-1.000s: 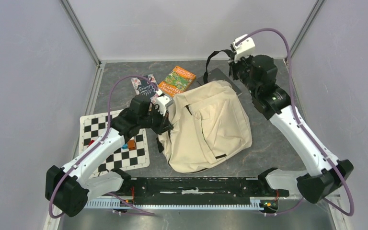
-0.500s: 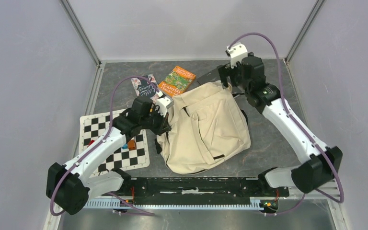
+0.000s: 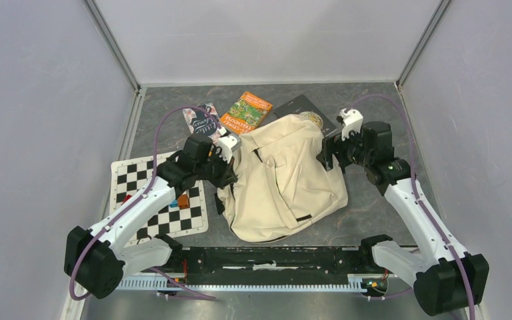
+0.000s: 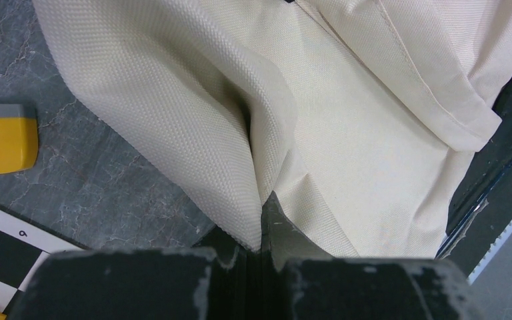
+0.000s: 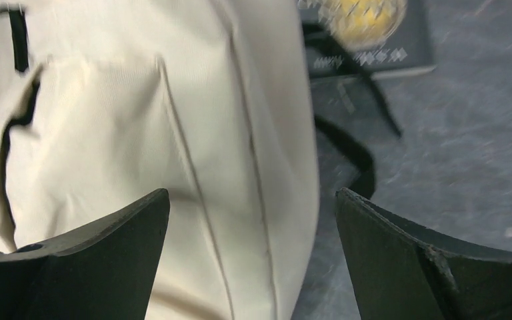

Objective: Pack the student bag
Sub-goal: Adjust the student bag at the center of the board.

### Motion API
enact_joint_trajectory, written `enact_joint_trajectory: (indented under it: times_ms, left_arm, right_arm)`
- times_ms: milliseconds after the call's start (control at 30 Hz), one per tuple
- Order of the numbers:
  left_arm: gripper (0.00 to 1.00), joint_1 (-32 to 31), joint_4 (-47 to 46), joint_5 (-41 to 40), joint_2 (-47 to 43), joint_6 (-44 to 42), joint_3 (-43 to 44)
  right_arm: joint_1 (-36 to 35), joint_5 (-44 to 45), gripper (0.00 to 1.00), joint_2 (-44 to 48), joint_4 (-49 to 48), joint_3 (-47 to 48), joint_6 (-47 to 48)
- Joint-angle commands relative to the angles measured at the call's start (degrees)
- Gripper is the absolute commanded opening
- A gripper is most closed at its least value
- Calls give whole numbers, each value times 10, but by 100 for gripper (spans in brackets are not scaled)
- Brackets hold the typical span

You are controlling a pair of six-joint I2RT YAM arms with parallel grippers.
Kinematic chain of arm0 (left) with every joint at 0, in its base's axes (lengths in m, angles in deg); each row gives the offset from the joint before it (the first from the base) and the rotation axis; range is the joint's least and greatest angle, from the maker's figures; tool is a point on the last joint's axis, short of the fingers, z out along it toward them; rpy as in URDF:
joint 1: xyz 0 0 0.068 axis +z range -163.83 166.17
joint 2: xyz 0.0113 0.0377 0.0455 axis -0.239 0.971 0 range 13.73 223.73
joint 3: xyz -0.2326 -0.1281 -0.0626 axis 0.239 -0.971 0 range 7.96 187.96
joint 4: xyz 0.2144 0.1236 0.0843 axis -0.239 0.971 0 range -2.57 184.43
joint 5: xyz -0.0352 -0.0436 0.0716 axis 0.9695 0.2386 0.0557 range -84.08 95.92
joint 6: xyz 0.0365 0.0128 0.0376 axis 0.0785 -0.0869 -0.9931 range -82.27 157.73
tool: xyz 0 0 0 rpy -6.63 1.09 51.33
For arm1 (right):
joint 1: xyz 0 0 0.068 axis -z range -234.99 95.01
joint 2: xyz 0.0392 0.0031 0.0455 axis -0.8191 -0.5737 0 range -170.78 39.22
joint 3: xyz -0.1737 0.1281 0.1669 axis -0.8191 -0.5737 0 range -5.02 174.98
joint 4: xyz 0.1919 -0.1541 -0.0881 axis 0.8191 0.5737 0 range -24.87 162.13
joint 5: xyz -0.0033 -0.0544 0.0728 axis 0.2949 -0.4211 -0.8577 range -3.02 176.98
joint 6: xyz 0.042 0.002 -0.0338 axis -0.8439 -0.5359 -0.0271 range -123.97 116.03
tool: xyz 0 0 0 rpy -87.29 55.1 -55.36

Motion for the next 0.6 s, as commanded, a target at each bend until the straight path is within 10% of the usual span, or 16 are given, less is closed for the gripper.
enact_joint_trajectory:
  times_ms: [0, 300, 433, 567]
  left_arm:
    - [2, -4, -12, 5, -3, -31, 14]
    - [2, -6, -18, 33, 8, -32, 23]
    - [2, -6, -19, 74, 39, 14, 68]
    - [59, -6, -22, 13, 60, 86, 105]
  right_arm:
    - [5, -73, 98, 37, -8, -57, -9]
    - [5, -16, 73, 22, -42, -120, 2]
    - [5, -25, 32, 23, -48, -129, -23]
    - [4, 7, 0, 47, -43, -154, -71]
